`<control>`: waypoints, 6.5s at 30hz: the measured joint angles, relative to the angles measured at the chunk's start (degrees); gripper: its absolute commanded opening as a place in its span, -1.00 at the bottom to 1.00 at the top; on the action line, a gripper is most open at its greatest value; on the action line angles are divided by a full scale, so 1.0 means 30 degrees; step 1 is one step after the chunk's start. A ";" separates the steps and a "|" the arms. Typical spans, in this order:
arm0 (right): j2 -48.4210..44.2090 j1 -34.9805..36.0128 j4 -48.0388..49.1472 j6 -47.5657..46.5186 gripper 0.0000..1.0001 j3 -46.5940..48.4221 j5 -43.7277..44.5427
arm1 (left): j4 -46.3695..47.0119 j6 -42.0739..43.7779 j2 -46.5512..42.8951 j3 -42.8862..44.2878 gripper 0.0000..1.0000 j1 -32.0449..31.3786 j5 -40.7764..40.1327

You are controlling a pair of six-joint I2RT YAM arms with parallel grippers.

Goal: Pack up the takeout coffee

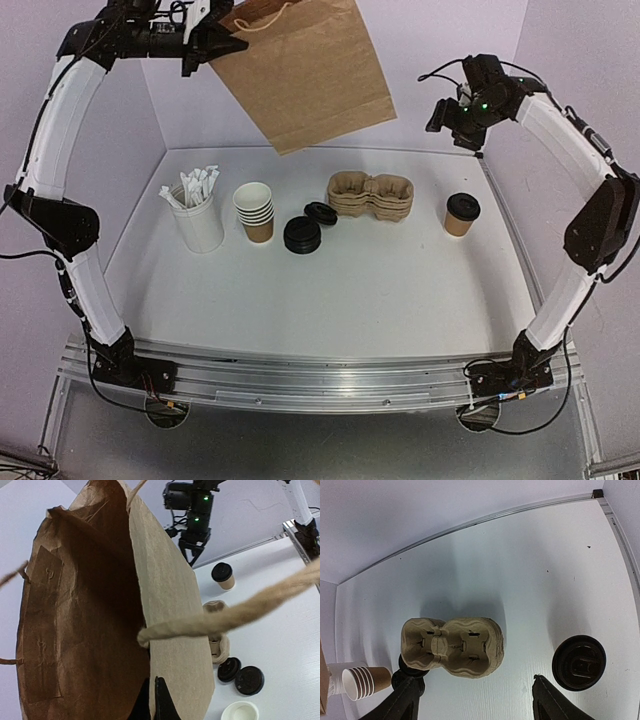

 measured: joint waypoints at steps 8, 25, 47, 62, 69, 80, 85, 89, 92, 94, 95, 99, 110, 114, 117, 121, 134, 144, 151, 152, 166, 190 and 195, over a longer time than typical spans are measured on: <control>-0.0139 -0.0050 0.0061 -0.1224 0.53 0.0245 0.1693 | -0.3303 -0.1435 -0.0106 -0.0749 -1.00 -0.5025 -0.2132; -0.0487 -0.0878 0.0476 -0.2472 0.36 0.0055 0.0880 | -0.1013 -0.5925 -0.0860 -0.8645 -1.00 -0.9408 -0.4457; -0.1400 0.1408 0.1634 -0.0552 0.34 -0.2101 0.0712 | 0.5266 -0.6770 -0.6874 -1.9510 -1.00 -1.1261 -0.6714; -0.1268 0.2040 0.1827 -0.0147 0.36 -0.1312 0.0637 | 0.1909 -0.8605 -0.7279 -1.8160 -1.00 -1.1595 -0.7513; -0.0977 0.2040 0.1960 0.0093 0.33 -0.1418 0.0554 | 0.1880 -0.7537 -0.8183 -1.9875 0.01 -1.1638 -0.7118; 0.0449 0.2040 0.2038 0.1050 0.05 -0.1905 0.0655 | 0.1603 -0.7056 -0.8716 -1.9594 0.62 -1.1561 -0.8481; 0.1086 0.2040 0.2050 0.1383 -0.17 -0.1909 0.1063 | 0.1548 -0.7099 -0.9717 -1.9070 0.78 -1.0935 -0.8918; 0.1923 0.2034 0.2005 0.1513 -0.33 -0.1890 0.1406 | 0.1462 -0.7236 -1.0665 -1.8364 0.80 -1.0067 -0.8801; 0.3084 0.1956 0.1665 0.1491 -0.31 -0.1578 0.1424 | 0.1672 -0.8044 -1.0908 -1.7574 0.81 -0.9043 -0.8554; 0.3948 0.1880 0.1377 0.1444 -0.25 -0.1165 0.1385 | 0.2264 -0.8945 -1.0766 -1.7100 0.83 -0.8215 -0.8637; 0.4397 0.1838 0.1218 0.1414 -0.23 -0.0899 0.1376 | 0.2671 -0.9373 -1.0611 -1.6878 0.84 -0.7770 -0.8829; 0.5267 0.1700 0.0734 0.0984 -0.22 -0.0215 0.1415 | 0.4083 -1.0689 -0.9281 -1.6296 0.86 -0.6673 -0.9741; 0.6115 0.1639 0.0152 0.0955 -0.18 0.0692 0.1324 | 0.4122 -1.1138 -0.3369 -1.2743 0.84 -0.5414 -0.7940; 0.6725 0.1645 -0.0327 0.0958 -0.17 0.0692 0.1267 | 0.4043 -1.1032 -0.3085 -1.2640 0.84 -0.4816 -0.6976; 0.6945 0.1696 -0.0579 0.0802 -0.17 0.0821 0.1307 | 0.4083 -1.1082 -0.3065 -1.2535 0.83 -0.4405 -0.6038; 0.6926 0.1882 -0.0652 0.0731 -0.11 0.1368 0.1512 | 0.3829 -1.1073 -0.2296 -1.1578 0.78 -0.4156 -0.4341; 0.6746 0.2925 -0.0522 0.0771 0.02 0.2490 0.0621 | -0.1336 -0.9586 0.2568 -0.6147 0.74 -0.4004 -0.0465; 0.6746 0.2965 -0.0435 0.0959 0.09 0.2630 0.0181 | -0.3770 -0.7757 0.1832 -0.5068 0.89 -0.2940 0.1533; 0.6746 0.2993 -0.0392 0.0971 0.10 0.2630 0.0173 | -0.4853 -0.5500 0.1317 -0.5684 0.81 -0.4460 0.1022; 0.6746 0.3001 -0.0384 0.0975 0.10 0.2630 0.0173 | -0.4918 -0.5348 0.1251 -0.5970 0.77 -0.4653 0.0829; 0.6467 0.3429 -0.0296 0.0983 0.10 0.1624 0.0202 | -0.3326 -0.7140 0.0502 -0.9199 -0.89 -0.6646 -0.4127; 0.6882 0.4766 -0.0095 0.2556 0.04 0.3098 0.1879 | -0.1198 -1.8175 -0.5731 -1.6168 -1.00 -0.4334 -0.7800; 0.9260 0.4765 0.0123 0.2575 0.14 0.4638 0.2554 | -0.0141 -1.6193 -0.7758 -1.8173 -1.00 -0.4386 -0.7343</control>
